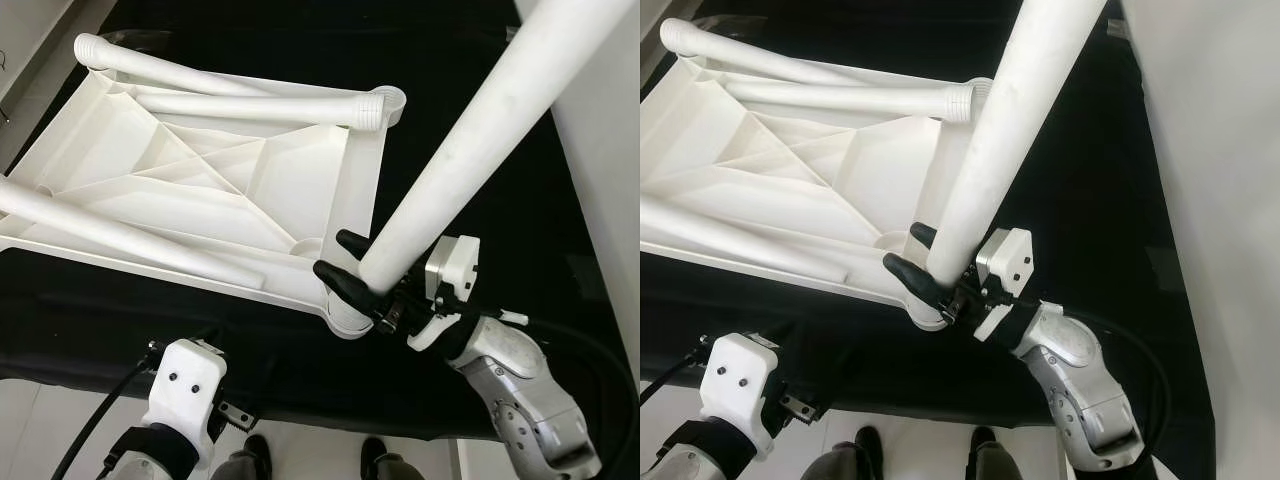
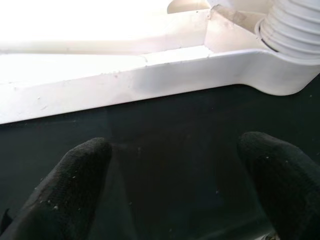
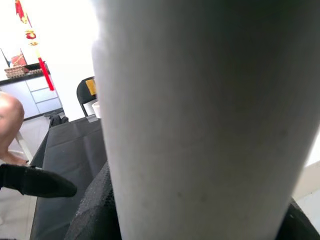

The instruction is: Building children table

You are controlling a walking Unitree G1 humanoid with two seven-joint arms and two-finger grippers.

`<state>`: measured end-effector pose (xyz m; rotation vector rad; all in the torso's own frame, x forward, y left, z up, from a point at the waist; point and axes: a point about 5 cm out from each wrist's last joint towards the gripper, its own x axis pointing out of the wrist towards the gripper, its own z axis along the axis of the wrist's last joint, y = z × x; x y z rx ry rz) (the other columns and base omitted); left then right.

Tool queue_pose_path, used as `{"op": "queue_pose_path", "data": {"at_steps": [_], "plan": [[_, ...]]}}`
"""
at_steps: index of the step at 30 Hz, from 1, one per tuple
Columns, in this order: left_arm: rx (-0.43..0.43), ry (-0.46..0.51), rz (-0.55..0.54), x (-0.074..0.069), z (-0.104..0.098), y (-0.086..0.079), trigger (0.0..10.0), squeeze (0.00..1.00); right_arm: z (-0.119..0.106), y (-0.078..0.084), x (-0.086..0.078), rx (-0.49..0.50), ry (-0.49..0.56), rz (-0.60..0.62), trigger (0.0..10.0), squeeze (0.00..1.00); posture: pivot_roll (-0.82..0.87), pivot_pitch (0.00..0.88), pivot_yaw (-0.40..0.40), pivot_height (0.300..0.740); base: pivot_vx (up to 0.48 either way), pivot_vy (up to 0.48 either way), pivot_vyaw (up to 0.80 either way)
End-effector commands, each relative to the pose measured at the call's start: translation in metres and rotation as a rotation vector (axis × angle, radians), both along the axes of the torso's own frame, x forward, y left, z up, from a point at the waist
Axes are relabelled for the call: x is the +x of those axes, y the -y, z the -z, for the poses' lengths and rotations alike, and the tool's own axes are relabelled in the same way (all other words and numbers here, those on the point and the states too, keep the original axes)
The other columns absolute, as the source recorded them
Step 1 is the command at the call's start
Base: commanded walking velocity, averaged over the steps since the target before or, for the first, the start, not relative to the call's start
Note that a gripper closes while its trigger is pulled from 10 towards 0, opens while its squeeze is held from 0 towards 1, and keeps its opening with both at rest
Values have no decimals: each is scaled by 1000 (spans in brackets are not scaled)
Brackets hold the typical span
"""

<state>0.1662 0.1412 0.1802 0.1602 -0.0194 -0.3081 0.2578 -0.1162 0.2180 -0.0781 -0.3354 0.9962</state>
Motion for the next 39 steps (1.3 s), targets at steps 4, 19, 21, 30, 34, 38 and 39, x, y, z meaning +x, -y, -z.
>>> {"op": "queue_pose_path", "data": {"at_steps": [4, 19, 21, 30, 34, 38, 39], "plan": [[24, -41, 2, -2, 6, -3, 10000, 0, 42, 6, -1, -165, -155, -11, 10000, 0, 47, 401, 31, 740, 0, 0, 0], [24, -41, 4, -3, 7, -1, 10000, 0, 46, 1, -6, -399, -141, -207, 10000, 0, 47, 394, 18, 740, 0, 0, 0], [23, -41, 4, -3, 7, -1, 10000, 0, 45, 1, -5, -380, -155, -215, 10000, 0, 46, 391, 16, 740, 0, 0, 0], [19, -43, 5, -4, 7, 0, 10000, 0, 43, -3, -5, -328, -228, -225, 10000, 0, 46, 389, 14, 740, 0, 0, 0], [20, -43, 5, -5, 7, 0, 10000, 0, 45, -5, -2, -307, -266, -176, 10000, 0, 46, 395, 15, 740, 0, 0, 0], [20, -43, 4, -5, 6, -1, 10000, 0, 53, -4, 4, -315, -294, -73, 10000, 0, 46, 399, 16, 740, 0, 0, 0], [20, -43, 4, -5, 6, -1, 10000, 0, 54, -4, 5, -317, -298, -58, 10000, 0, 46, 399, 16, 740, 0, 0, 0]]}}
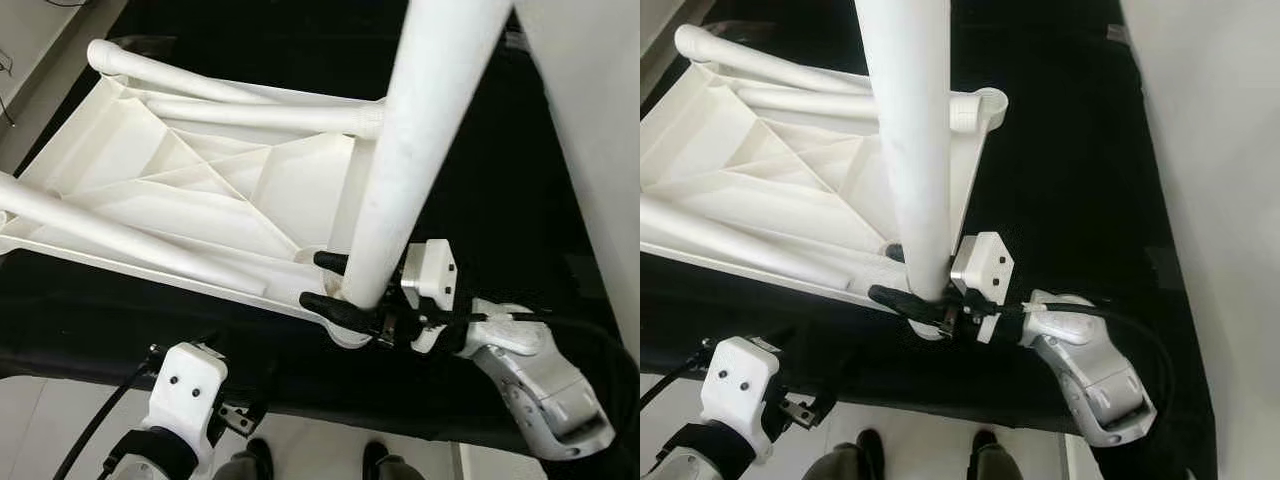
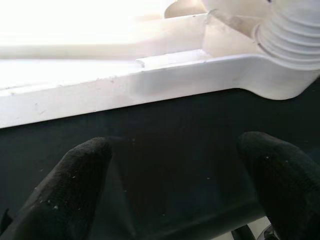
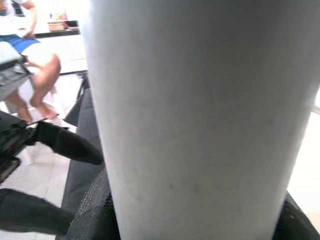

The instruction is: Building children table

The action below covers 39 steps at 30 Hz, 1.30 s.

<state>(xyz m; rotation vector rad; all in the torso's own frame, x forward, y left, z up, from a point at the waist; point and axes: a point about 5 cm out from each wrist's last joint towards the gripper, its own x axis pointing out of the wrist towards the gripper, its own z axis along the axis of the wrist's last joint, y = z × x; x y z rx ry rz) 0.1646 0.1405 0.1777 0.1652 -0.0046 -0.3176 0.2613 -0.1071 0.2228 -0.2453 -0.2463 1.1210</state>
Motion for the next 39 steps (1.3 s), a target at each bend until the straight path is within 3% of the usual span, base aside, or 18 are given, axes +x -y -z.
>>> {"op": "queue_pose_path", "data": {"at_steps": [1, 13, 15, 16, 17, 18, 19, 24, 32, 36, 39], "plan": [[13, -28, -4, -3, 4, -1, 10000, 0, 60, 6, 2, -130, -300, 96, 10000, 0, 45, 401, 17, 740, 0, 0, 0], [12, -29, -3, -2, 4, -2, 10000, 0, 55, 13, 7, -41, -258, 338, 10000, 0, 38, 403, 24, 740, 0, 0, 0], [13, -29, -2, -1, 4, -3, 10000, 0, 53, 21, 11, -58, -200, 507, 10000, 0, 36, 400, 30, 740, 0, 0, 0], [13, -29, -2, -1, 4, -3, 10000, 0, 53, 21, 11, -58, -200, 507, 10000, 0, 36, 400, 30, 740, 0, 0, 0], [14, -28, 0, 0, 4, -4, 10000, 0, 51, 38, 15, -134, -102, 793, 10000, 0, 29, 400, 34, 740, 0, 0, 0], [14, -28, 0, 0, 4, -4, 10000, 0, 51, 38, 15, -134, -102, 793, 10000, 0, 29, 400, 34, 740, 0, 0, 0], [15, -27, 2, 1, 4, -4, 10000, 0, 52, 44, 13, -122, -102, 883, 10000, 0, 29, 400, 34, 740, 0, 0, 0], [19, -22, 7, 3, 3, -4, 10000, 0, 54, 44, 2, -105, -103, 958, 10000, 0, 31, 398, 44, 740, 0, 0, 0], [31, -2, -26, 11, -1, -11, 10000, 0, 63, 44, 6, -56, -196, 1022, 10000, 0, 39, 382, 50, 740, 0, 0, 0], [41, 20, -49, 16, -5, -16, 10000, 0, 63, 44, 8, -11, -227, 1047, 10000, 0, 39, 380, 51, 740, 0, 0, 0], [55, 44, -70, 26, -9, -22, 10000, 0, 60, 39, 11, 98, -284, 1013, 10000, 0, 36, 366, 57, 740, 0, 0, 0]]}}
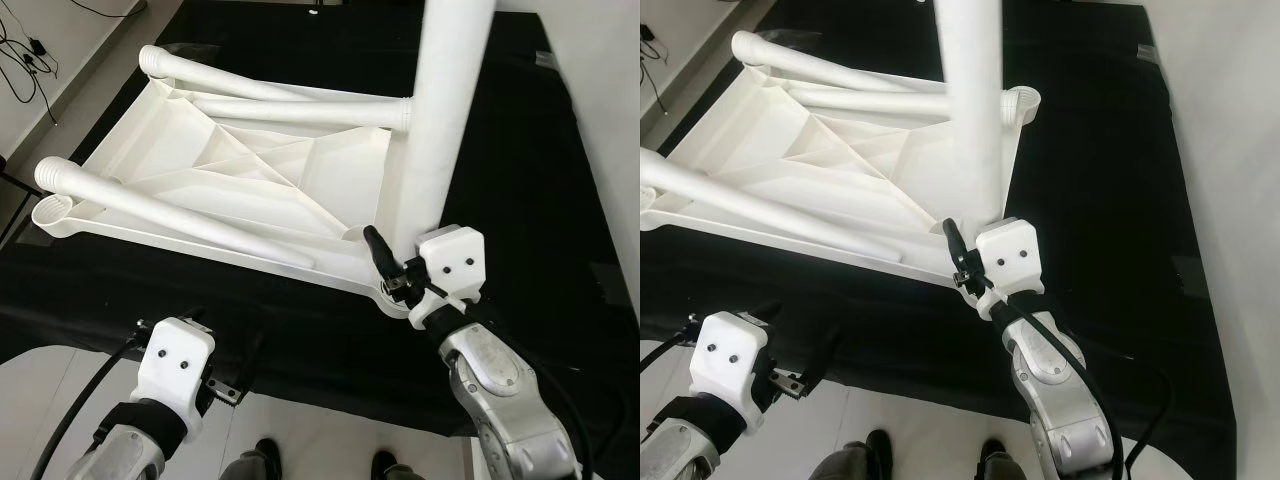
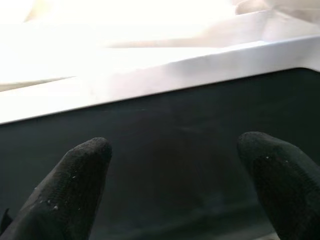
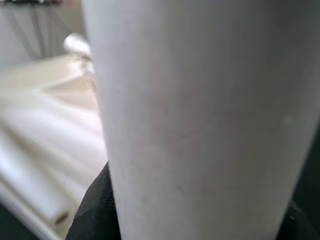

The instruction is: Building children table

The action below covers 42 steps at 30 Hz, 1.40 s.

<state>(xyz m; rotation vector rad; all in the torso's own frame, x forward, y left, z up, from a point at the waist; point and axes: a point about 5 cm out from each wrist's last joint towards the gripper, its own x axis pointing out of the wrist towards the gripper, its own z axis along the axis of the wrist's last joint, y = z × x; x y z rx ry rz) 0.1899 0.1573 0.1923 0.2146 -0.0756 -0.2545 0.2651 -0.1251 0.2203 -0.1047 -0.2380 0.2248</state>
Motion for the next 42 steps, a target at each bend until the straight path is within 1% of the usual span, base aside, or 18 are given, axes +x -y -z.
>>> {"op": "queue_pose_path", "data": {"at_steps": [1, 5, 8, 9, 11, 13, 16, 17, 18, 21, 23, 25, 29, 33, 35, 37, 38, 42], "plan": [[20, -26, -21, 6, 3, -8, 10000, 0, 55, 18, 8, 45, -313, 82, 10000, 0, 33, 360, 60, 740, 0, 0, 0], [27, 10, -8, 19, -4, -11, 10000, 0, 48, 11, 12, 127, -283, 5, 10000, 0, 22, 342, 63, 740, 0, 0, 0], [26, 22, 4, 23, -7, -10, 10000, 0, 46, 6, 11, 136, -268, -46, 10000, 0, 17, 338, 63, 740, 0, 0, 0], [26, 37, 15, 27, -10, -8, 10000, 0, 42, 3, 10, 101, -233, -104, 10000, 0, 13, 330, 62, 740, 0, 0, 0], [26, 37, 15, 27, -10, -8, 10000, 0, 42, 3, 10, 101, -233, -104, 10000, 0, 13, 330, 62, 740, 0, 0, 0], [21, 57, 29, 33, -15, -7, 10000, 0, 38, -4, 6, 10, -177, -202, 10000, 0, 8, 320, 64, 740, 0, 0, 0], [17, 64, 43, 36, -17, -5, 10000, 0, 38, -7, 4, -43, -158, -253, 10000, 0, 5, 313, 66, 740, 0, 0, 0], [-15, 57, 104, 39, -19, 3, 10000, 0, 38, -16, -2, -179, -141, -445, 10000, 0, 2, 297, 68, 740, 0, 0, 0], [-15, 57, 104, 39, -19, 3, 10000, 0, 38, -16, -2, -179, -141, -445, 10000, 0, 2, 297, 68, 740, 0, 0, 0], [-48, -6, 239, 35, -12, 17, 10000, 0, 39, -22, -8, -284, -154, -645, 10000, 0, 0, 288, 68, 740, 0, 0, 0], [-51, -28, 279, 33, -10, 21, 10000, 0, 39, -21, -9, -291, -157, -681, 10000, 0, 1, 287, 68, 740, 0, 0, 0], [-35, -136, 465, 16, 6, 36, 10000, 0, 36, -17, -6, -298, -174, -760, 10000, 0, -1, 285, 68, 740, 0, 0, 0], [-9, -203, 571, 2, 16, 43, 10000, 0, 33, -13, 0, -309, -180, -811, 10000, 0, 2, 289, 69, 740, 0, 0, 0], [11, -229, 580, -3, 21, 42, 10000, 0, 26, -8, 11, -272, -176, -855, 10000, 0, 10, 296, 68, 740, 0, 0, 0], [42, -236, 565, -5, 24, 38, 10000, 0, 21, -8, 17, -164, -185, -902, 10000, 0, 14, 299, 63, 740, 0, 0, 0], [42, -236, 565, -5, 24, 38, 10000, 0, 21, -8, 17, -164, -185, -902, 10000, 0, 14, 299, 63, 740, 0, 0, 0], [56, -233, 550, -6, 25, 36, 10000, 0, 18, -8, 19, -88, -187, -922, 10000, 0, 21, 304, 60, 740, 0, 0, 0], [56, -233, 550, -6, 25, 36, 10000, 0, 18, -8, 19, -88, -187, -922, 10000, 0, 21, 304, 60, 740, 0, 0, 0]]}}
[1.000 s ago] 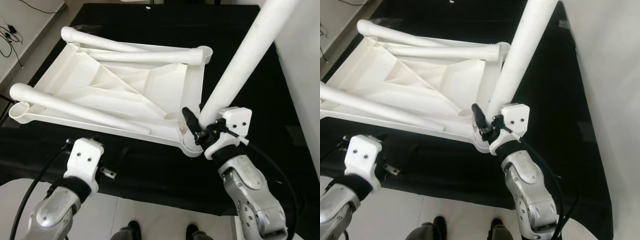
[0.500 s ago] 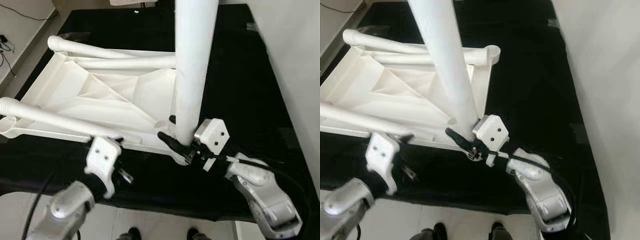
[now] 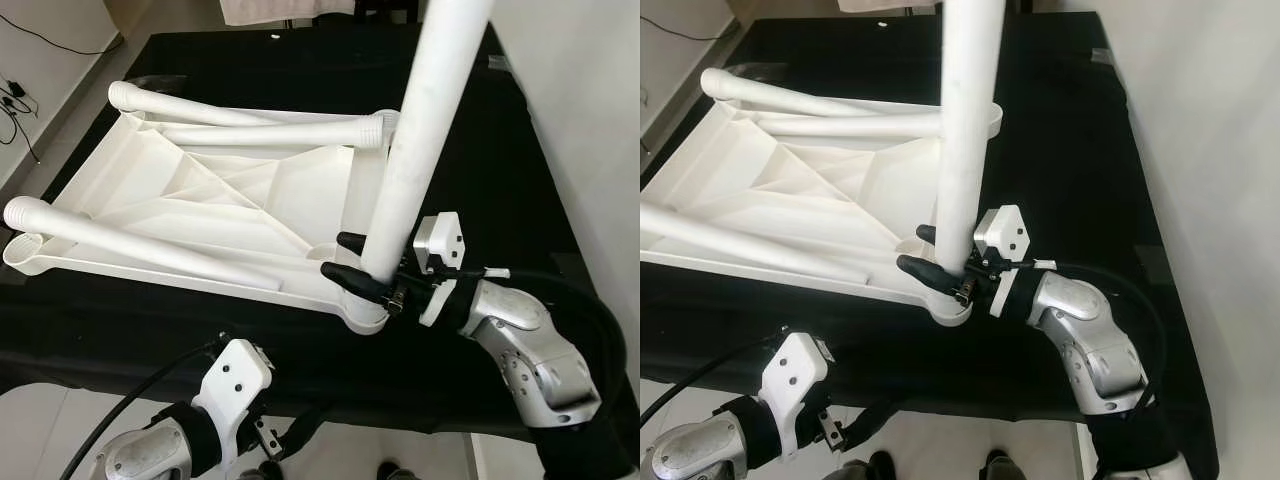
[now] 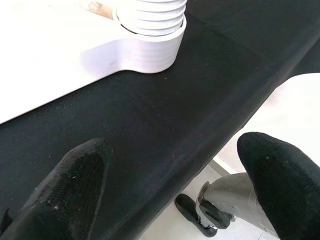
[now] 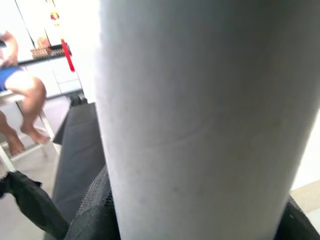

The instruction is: Building children table

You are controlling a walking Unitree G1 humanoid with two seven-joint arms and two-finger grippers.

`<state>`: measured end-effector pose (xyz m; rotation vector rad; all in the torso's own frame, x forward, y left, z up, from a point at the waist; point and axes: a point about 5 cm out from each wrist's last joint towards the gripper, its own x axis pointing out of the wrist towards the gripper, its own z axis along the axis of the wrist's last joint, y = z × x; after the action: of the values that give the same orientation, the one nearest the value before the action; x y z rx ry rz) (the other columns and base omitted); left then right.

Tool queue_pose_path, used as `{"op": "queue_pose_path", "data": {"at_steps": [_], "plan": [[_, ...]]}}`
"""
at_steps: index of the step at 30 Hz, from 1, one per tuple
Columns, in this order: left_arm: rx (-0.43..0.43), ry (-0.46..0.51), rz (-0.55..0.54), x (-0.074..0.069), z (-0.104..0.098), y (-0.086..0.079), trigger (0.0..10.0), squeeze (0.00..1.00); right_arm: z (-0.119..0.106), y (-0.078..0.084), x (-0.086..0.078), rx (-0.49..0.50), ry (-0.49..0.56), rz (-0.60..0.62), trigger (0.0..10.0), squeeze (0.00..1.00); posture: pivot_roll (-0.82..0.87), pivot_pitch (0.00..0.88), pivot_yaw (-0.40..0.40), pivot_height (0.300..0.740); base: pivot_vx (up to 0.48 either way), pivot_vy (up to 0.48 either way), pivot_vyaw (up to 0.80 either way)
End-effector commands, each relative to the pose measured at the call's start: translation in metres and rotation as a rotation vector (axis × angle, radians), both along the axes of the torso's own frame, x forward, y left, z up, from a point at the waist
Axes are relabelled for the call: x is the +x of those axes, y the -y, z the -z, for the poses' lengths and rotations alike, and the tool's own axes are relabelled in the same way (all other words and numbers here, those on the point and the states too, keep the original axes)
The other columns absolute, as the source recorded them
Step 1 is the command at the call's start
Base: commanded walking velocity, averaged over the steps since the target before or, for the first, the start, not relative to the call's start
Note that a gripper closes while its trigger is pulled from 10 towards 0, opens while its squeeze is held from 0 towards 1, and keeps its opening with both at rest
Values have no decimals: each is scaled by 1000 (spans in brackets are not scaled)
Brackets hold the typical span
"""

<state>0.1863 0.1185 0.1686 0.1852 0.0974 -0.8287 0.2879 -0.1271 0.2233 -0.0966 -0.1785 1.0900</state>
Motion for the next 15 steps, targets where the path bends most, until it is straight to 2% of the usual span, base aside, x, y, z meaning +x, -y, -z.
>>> {"op": "queue_pose_path", "data": {"at_steps": [1, 4, 5, 6, 8, 11, 15], "plan": [[30, 3, 0, -3, 1, -3, 10000, 0, 21, -10, -4, -23, -106, -64, 10000, 0, 21, 304, 60, 740, 0, 0, 0], [30, 3, 0, -3, 1, -3, 10000, 0, 21, -10, -4, -23, -106, -64, 10000, 0, 21, 304, 60, 740, 0, 0, 0], [39, 17, -26, -4, 1, -5, 10000, 0, 20, -10, -5, 40, -134, -83, 10000, 0, 22, 305, 59, 740, 0, 0, 0], [56, 56, -73, -5, -1, -8, 10000, 0, 28, -9, -11, 9, -133, -131, 10000, 0, 36, 329, 66, 740, 0, 0, 0], [56, 56, -73, -5, -1, -8, 10000, 0, 28, -9, -11, 9, -133, -131, 10000, 0, 36, 329, 66, 740, 0, 0, 0], [82, 117, -145, -7, -4, -13, 10000, 0, 48, -7, -23, -128, -110, -204, 10000, 0, 43, 337, 73, 740, 0, 0, 0], [83, 116, -151, -9, -4, -15, 10000, 0, 51, -6, -22, -181, -89, -212, 10000, 0, 48, 346, 79, 740, 0, 0, 0]]}}
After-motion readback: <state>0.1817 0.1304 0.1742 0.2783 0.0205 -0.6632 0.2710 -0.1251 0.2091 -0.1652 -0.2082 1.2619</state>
